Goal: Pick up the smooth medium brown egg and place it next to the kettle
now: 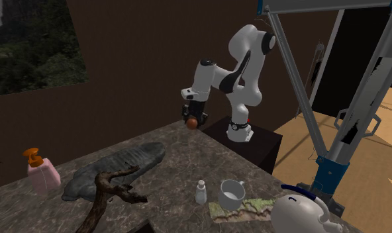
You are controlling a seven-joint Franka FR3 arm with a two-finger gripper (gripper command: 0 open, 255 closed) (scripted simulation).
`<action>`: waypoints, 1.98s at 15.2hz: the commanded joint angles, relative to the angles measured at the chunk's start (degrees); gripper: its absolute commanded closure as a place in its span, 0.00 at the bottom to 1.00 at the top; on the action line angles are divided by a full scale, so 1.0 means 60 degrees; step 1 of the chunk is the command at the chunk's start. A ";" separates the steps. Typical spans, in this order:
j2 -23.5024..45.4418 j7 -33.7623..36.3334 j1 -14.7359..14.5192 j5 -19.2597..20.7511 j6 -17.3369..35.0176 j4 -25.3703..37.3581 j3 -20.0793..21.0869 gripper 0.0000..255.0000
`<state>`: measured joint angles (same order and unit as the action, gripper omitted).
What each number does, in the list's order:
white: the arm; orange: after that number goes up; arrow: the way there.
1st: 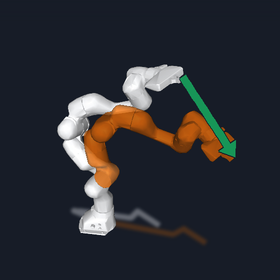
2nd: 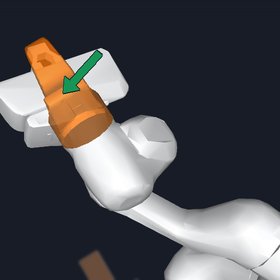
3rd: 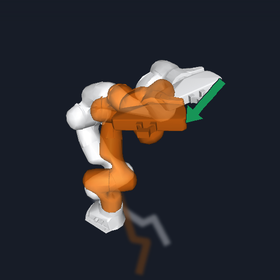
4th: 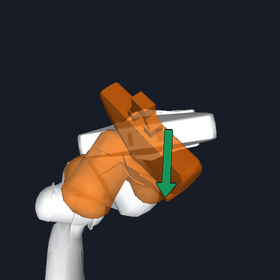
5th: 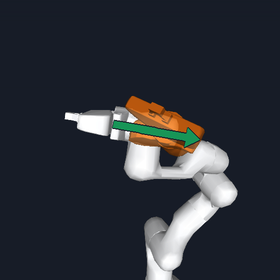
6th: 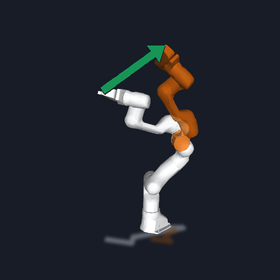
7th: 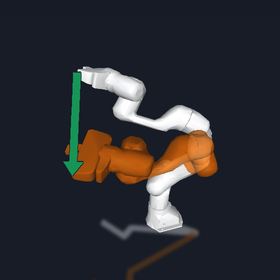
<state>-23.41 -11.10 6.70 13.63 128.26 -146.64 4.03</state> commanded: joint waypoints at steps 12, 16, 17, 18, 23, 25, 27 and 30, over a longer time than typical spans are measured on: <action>-0.0898 0.0293 -0.0424 -0.0485 -0.1591 0.0591 0.0479 1.00; -0.1260 0.1155 -0.0897 -0.0889 -0.1940 0.0414 0.1198 1.00; -0.1320 0.1376 -0.1017 -0.0996 -0.2026 0.0400 0.1381 1.00; -0.1369 0.1597 -0.1137 -0.1103 -0.2111 0.0397 0.1567 1.00; -0.1422 0.2731 -0.1702 -0.1631 -0.2507 0.0559 0.2520 1.00; -0.1354 0.3197 -0.1904 -0.1824 -0.2651 0.0705 0.2910 1.00; -0.1238 0.3670 -0.2083 -0.2001 -0.2786 0.0895 0.3308 1.00; -0.0970 0.4397 -0.2311 -0.2216 -0.2973 0.1263 0.3913 1.00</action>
<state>-29.38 13.63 -6.52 0.96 111.24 -139.87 26.24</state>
